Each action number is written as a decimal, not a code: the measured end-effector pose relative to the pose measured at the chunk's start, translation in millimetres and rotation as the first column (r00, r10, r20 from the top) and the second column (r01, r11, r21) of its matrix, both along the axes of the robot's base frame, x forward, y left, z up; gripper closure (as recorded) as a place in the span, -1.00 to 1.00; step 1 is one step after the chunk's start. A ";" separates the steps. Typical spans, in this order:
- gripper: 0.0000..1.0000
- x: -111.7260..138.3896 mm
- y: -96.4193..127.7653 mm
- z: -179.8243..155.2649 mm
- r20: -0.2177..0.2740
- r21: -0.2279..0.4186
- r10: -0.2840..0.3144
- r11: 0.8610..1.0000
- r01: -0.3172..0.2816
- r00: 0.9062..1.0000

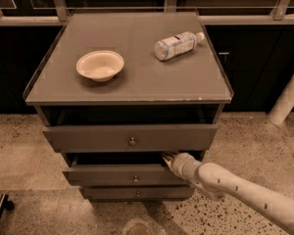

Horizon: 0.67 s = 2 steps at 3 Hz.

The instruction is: Open middle drawer

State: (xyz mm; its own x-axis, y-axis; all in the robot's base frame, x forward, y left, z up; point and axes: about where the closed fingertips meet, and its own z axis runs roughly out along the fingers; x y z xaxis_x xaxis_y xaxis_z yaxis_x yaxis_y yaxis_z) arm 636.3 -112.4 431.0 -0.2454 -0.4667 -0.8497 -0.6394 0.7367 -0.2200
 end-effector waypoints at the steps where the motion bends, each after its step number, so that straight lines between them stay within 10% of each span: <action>1: 1.00 -20.2 3.9 -4.4 -0.051 -0.028 0.079 0.996 -0.081 0.996; 2: 1.00 -37.2 5.4 -7.2 -0.089 -0.015 0.145 0.989 -0.147 0.985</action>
Offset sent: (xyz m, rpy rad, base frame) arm -0.0609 0.0044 -0.0094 -0.0084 0.1375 0.2322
